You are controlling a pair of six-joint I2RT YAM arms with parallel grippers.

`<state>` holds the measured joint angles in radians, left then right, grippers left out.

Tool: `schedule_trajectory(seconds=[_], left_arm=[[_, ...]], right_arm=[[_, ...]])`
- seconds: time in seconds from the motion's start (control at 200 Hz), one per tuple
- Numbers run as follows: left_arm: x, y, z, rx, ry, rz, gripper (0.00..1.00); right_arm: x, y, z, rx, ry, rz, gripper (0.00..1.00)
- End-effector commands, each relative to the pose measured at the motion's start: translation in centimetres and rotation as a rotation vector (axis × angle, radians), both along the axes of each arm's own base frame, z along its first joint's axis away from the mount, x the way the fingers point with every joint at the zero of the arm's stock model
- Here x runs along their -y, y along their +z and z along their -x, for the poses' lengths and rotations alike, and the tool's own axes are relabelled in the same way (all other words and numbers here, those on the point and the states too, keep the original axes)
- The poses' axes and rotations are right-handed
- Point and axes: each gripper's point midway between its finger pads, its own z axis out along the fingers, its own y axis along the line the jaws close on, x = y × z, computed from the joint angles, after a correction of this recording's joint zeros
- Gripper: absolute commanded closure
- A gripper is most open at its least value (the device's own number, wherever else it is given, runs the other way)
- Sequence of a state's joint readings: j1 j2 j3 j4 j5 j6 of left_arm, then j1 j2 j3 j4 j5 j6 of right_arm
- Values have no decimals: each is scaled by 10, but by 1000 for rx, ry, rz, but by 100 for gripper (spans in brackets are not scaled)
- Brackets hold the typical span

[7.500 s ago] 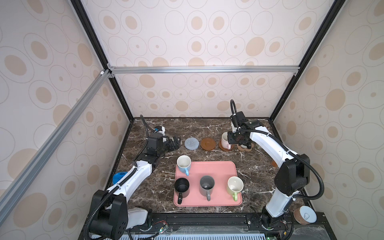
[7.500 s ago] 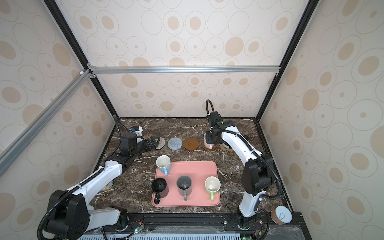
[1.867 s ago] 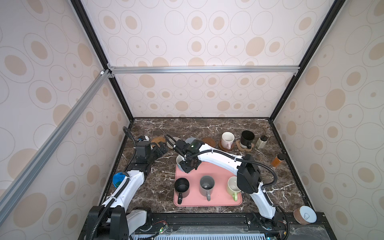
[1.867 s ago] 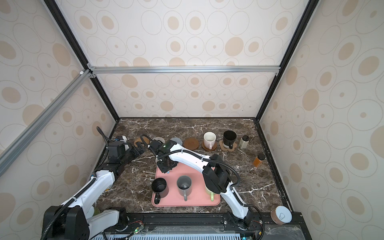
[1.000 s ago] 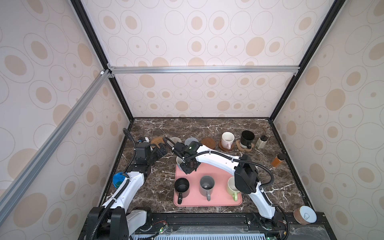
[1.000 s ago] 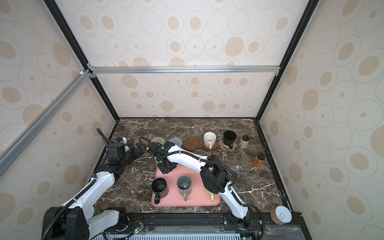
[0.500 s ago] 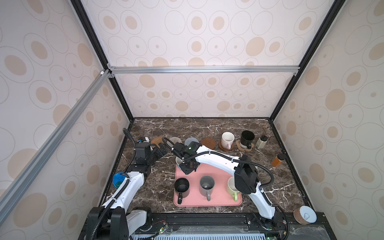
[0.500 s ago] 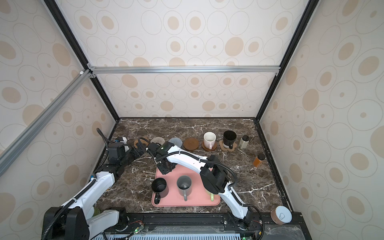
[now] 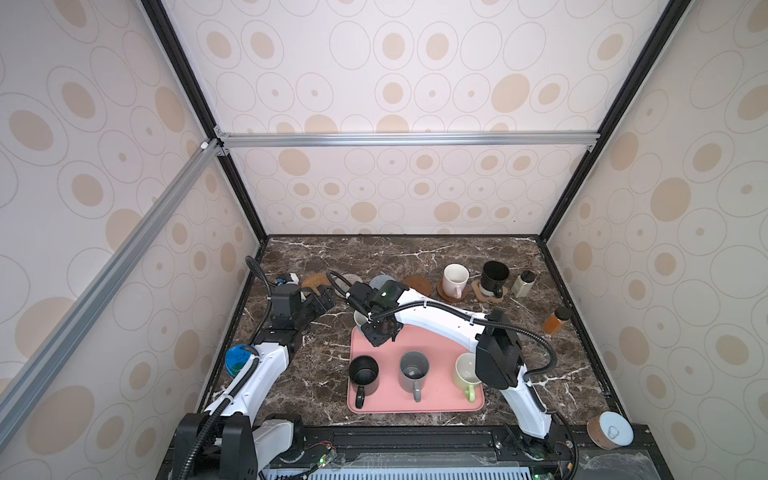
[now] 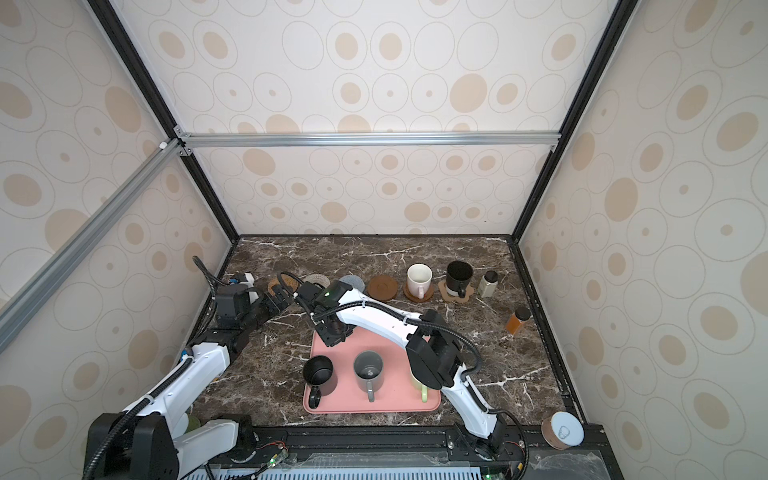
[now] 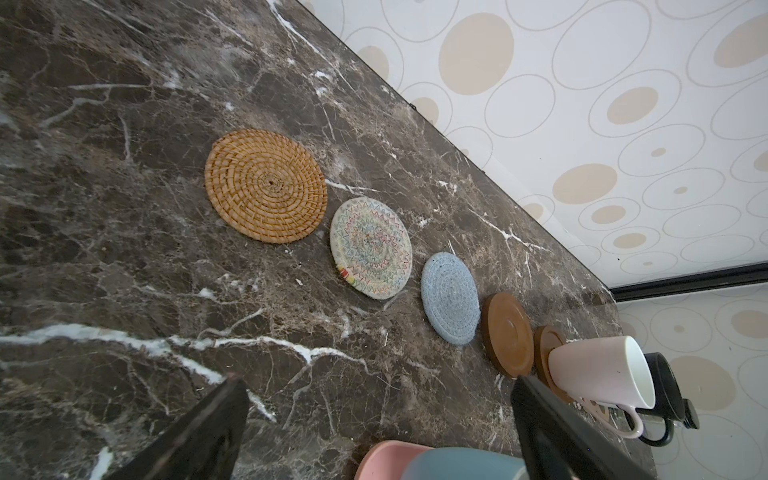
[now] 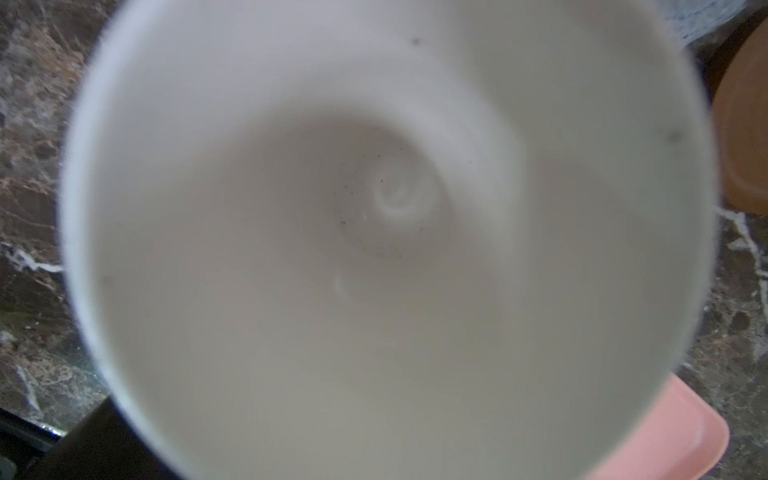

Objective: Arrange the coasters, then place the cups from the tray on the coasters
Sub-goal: 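Carry the held light-blue mug with the right gripper toward the coaster row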

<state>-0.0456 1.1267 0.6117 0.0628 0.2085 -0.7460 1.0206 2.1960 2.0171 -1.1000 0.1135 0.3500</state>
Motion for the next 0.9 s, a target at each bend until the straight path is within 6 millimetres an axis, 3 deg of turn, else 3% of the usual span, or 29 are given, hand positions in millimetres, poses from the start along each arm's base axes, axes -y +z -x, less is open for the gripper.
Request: schedule_trajectory(seconds=[0.0,0.5,0.895], left_arm=[[-2,8,-5,23,13,18,0],[-2,7,-1,24,14,23,0],[-2,6,0,21,12,24,0]], right_arm=[[5,36,-6,73,-27,-45,88],[33,48,-35,103,-163,-61,88],[64,41,-65,108,-301,-35,88]])
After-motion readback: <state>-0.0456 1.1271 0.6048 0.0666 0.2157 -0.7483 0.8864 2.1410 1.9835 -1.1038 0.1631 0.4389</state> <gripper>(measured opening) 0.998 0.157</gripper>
